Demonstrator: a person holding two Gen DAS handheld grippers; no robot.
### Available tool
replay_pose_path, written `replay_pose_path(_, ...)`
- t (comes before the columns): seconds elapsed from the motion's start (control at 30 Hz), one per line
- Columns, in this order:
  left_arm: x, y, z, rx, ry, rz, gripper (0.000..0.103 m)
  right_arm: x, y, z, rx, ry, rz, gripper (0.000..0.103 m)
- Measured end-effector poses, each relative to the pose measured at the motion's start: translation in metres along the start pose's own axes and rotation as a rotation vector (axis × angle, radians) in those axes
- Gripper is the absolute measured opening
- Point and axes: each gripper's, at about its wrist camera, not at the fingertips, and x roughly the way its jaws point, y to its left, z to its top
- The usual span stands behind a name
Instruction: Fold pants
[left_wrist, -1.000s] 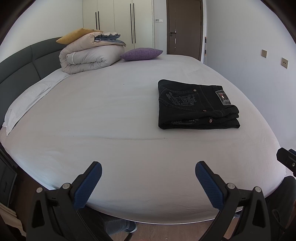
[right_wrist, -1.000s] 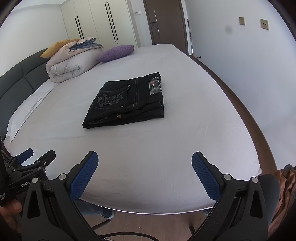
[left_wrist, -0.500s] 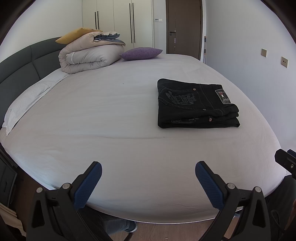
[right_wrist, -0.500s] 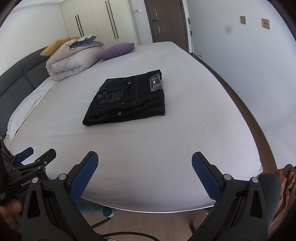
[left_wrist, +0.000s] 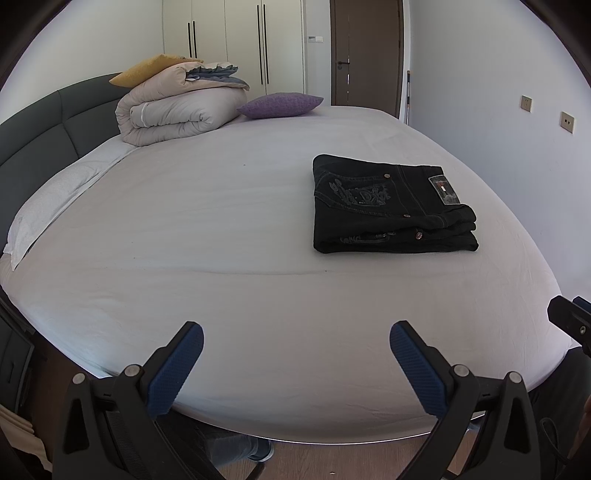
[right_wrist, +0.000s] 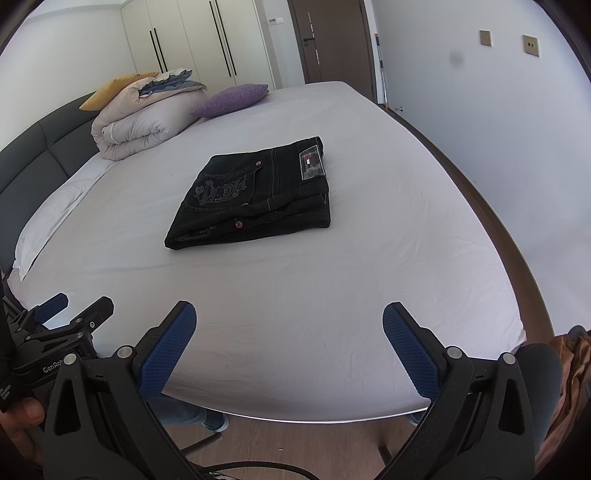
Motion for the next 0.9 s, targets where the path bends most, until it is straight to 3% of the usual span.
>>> replay_pose_path(0.9,0.0,-0.0008,-0.0001,-0.001,0.003,0.0,0.103,0.0021,0.0006,-0.0038,-0.001,0.003,0.004,0.103)
